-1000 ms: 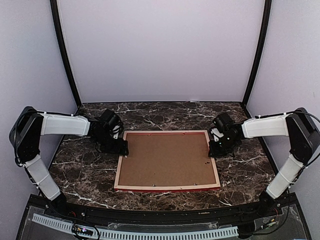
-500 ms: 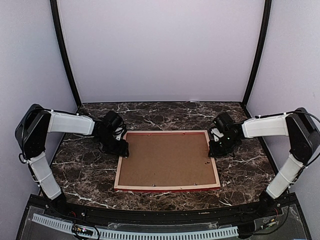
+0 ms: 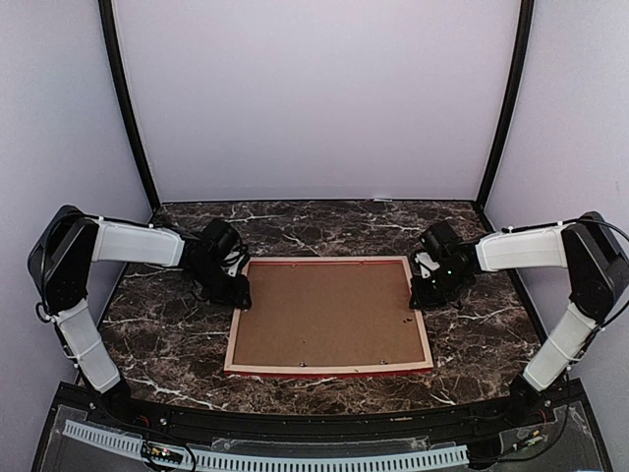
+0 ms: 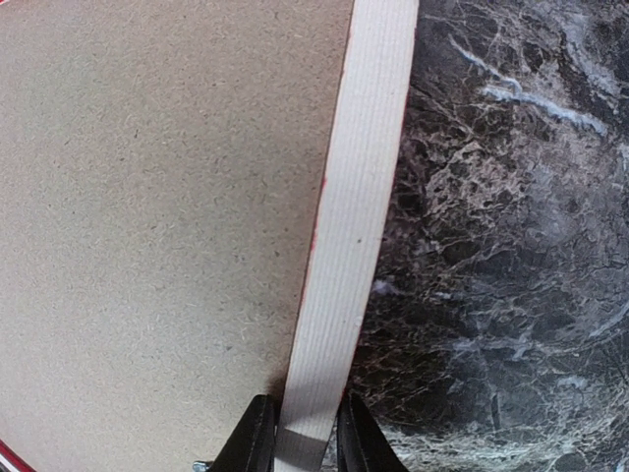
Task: Put the photo into the frame
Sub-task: Press the fastener onto the backboard.
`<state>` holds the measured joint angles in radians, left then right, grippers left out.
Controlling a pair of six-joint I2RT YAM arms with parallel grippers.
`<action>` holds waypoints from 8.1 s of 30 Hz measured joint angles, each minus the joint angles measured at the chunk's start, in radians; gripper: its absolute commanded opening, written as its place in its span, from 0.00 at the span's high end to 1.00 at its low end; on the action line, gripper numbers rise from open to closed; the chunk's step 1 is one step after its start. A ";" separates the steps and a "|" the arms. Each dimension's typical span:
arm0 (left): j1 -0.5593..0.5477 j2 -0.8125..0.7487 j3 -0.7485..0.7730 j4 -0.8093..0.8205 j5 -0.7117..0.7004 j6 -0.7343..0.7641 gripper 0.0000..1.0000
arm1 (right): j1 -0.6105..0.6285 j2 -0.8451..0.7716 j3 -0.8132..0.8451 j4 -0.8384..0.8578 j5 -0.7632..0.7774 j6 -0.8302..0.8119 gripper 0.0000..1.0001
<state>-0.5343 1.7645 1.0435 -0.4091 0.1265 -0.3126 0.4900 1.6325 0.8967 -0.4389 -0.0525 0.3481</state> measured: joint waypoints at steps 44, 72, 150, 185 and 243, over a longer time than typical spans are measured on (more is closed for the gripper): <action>0.009 -0.048 -0.067 0.054 0.028 0.021 0.78 | 0.000 -0.002 -0.001 -0.002 -0.004 0.000 0.78; 0.008 -0.063 -0.077 0.022 0.026 0.066 0.76 | 0.000 -0.003 -0.004 0.005 -0.015 -0.003 0.79; -0.137 -0.161 -0.198 0.089 -0.116 -0.288 0.76 | 0.066 -0.105 -0.112 -0.014 -0.023 0.115 0.64; -0.138 -0.161 -0.197 0.087 -0.120 -0.287 0.76 | 0.018 -0.069 -0.069 -0.078 -0.117 -0.001 0.66; -0.137 -0.165 -0.197 0.081 -0.151 -0.301 0.72 | -0.009 -0.016 0.000 -0.129 -0.219 -0.098 0.38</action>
<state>-0.6708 1.5997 0.8463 -0.3279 -0.0250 -0.6132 0.4808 1.6169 0.8970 -0.5678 -0.2710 0.2497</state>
